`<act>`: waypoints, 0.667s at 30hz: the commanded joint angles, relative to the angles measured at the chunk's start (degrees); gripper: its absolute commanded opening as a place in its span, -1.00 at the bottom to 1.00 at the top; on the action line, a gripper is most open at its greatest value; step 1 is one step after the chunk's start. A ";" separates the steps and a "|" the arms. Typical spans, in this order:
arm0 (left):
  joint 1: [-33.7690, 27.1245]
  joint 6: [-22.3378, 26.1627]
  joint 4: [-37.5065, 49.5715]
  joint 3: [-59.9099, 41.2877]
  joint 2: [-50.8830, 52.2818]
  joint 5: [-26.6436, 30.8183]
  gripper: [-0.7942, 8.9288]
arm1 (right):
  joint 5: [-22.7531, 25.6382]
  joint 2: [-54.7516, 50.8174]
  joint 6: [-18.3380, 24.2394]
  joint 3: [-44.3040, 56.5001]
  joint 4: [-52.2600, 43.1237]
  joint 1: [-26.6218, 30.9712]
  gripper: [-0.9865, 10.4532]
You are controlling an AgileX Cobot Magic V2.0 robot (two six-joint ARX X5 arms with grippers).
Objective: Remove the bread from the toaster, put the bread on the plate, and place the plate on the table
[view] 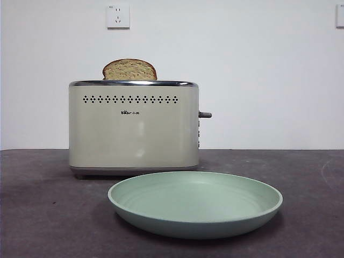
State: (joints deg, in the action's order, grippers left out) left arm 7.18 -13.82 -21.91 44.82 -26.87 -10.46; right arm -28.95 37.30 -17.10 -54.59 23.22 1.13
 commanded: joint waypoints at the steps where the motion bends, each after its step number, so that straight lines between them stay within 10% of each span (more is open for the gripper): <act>1: -0.15 5.09 -2.62 6.01 -6.49 -2.58 -0.85 | -2.82 4.02 1.31 -5.38 0.13 -0.11 -0.83; 11: -0.15 7.17 -16.79 27.76 -30.18 -16.79 -0.84 | -16.06 15.65 2.78 -17.73 6.14 -0.15 -0.79; 14: -0.13 8.94 -16.94 31.98 -35.39 -21.84 -0.82 | -19.65 17.81 3.04 -18.01 6.58 -0.17 -0.45; 20: 0.11 10.56 -17.62 41.72 -45.94 -24.35 0.16 | -20.55 21.53 4.66 -18.01 10.62 -1.07 -0.15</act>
State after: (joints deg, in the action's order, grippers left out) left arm 7.18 -4.97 -39.42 85.47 -71.13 -34.54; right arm -49.32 58.54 -13.98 -72.49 33.54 0.47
